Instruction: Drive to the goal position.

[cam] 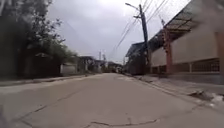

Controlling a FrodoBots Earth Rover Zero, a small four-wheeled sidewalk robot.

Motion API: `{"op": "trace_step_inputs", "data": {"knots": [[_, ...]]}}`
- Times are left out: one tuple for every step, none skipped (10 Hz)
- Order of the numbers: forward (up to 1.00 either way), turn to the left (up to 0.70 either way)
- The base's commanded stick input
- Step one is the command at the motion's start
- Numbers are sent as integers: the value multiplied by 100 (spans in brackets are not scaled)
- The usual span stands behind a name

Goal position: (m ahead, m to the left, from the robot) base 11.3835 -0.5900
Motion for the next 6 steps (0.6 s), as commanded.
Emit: {"op": "trace_step_inputs", "data": {"knots": [[50, 0], [50, 0], [50, 0], [50, 0], [50, 0], [50, 0]]}}
